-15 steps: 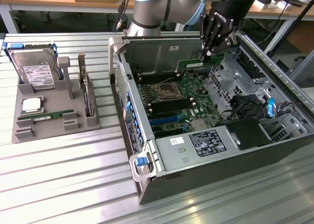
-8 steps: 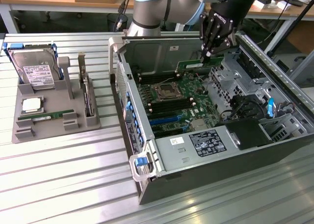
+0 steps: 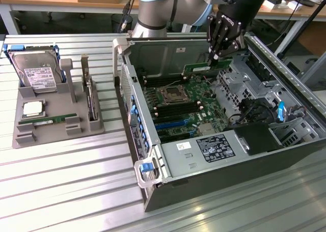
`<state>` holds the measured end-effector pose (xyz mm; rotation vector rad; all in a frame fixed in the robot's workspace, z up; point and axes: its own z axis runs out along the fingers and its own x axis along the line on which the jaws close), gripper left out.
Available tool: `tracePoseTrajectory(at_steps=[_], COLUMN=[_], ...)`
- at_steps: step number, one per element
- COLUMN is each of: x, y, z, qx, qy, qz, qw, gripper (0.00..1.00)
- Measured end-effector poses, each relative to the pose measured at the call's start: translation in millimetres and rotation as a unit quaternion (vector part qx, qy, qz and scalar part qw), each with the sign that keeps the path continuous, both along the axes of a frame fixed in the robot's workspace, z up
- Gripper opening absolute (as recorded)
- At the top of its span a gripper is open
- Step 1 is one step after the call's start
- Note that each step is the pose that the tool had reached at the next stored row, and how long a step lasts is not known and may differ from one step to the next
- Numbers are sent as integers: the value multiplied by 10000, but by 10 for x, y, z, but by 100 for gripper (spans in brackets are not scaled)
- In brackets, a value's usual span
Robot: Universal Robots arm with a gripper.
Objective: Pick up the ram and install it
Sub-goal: 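Insert the ram into the slot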
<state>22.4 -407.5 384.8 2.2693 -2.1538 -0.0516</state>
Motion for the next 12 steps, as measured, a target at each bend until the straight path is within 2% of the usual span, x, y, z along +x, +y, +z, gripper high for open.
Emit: tracePoseTrajectory(at_steps=[12], x=[0], y=[0], z=[-33], qx=[0], qy=[0], qz=[0], qw=[10000], gripper=[12])
